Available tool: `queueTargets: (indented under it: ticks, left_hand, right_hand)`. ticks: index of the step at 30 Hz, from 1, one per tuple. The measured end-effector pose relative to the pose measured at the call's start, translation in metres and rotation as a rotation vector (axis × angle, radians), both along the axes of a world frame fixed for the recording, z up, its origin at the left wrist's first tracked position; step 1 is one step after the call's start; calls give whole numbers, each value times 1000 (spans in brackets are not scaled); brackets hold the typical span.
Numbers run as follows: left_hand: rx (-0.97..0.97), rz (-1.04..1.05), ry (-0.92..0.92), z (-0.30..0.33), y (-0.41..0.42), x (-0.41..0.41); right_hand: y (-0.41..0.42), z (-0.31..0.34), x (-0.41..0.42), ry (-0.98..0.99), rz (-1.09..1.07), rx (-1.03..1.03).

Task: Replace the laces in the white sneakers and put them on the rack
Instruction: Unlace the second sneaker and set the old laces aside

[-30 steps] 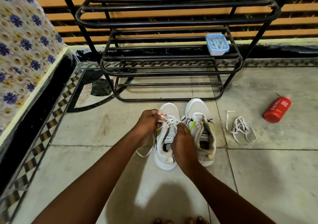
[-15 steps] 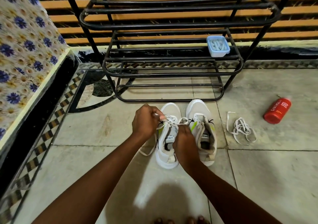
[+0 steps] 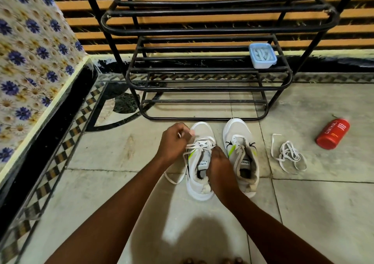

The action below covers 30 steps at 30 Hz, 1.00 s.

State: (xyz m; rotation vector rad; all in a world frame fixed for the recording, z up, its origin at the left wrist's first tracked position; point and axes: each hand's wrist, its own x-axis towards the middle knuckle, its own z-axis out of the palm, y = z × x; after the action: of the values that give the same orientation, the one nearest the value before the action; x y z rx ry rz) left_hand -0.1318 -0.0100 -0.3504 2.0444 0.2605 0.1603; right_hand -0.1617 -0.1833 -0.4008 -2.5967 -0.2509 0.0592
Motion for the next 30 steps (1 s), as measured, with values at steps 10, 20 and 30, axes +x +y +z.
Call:
queueTargets:
  ticks: [10, 20, 30]
  left_hand:
    - [778, -143, -5, 7, -2, 0]
    - [-679, 405, -70, 24, 8, 14]
    - [570, -429, 51, 5, 18, 1]
  right_hand:
    - [1, 2, 0, 7, 8, -26]
    - [0, 7, -3, 31, -6, -14]
    - [4, 8, -4, -22, -32, 22]
